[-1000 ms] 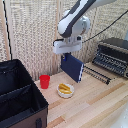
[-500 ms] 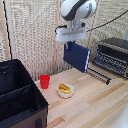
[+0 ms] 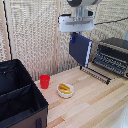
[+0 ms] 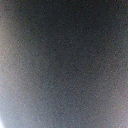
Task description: Please shift your gripper toward the book. Carefully hold the book with your gripper. Gently transport the book using your gripper to the caddy's front section. Safely let the book go into the caddy's front area.
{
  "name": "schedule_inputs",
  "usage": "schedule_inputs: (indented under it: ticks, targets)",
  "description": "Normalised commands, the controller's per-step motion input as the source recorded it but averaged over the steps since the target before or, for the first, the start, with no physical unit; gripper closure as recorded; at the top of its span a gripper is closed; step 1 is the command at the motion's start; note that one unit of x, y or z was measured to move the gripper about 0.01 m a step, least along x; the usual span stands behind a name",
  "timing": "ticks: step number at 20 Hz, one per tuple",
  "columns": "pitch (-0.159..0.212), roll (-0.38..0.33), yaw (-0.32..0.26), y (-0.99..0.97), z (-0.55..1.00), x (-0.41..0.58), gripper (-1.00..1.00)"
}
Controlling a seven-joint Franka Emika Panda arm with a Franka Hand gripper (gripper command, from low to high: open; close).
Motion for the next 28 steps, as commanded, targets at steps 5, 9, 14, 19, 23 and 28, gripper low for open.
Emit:
schedule_inputs:
  ticks: [5, 9, 14, 19, 23, 28]
  targets:
    - [-0.002, 0.000, -0.329, 0.25, 0.21, 0.000, 1.00]
    - [-0.003, 0.000, -0.334, 0.25, 0.15, 0.000, 1.00]
    - [-0.017, 0.000, -0.311, 0.31, 0.26, 0.000, 1.00]
    - [-0.036, 0.000, -0.261, 0.44, 0.39, -0.001, 1.00]
    - [-0.037, -0.006, -0.236, 0.53, 0.37, 0.000, 1.00]
    - [-0.021, -0.018, -0.192, 0.69, 0.20, 0.000, 1.00]
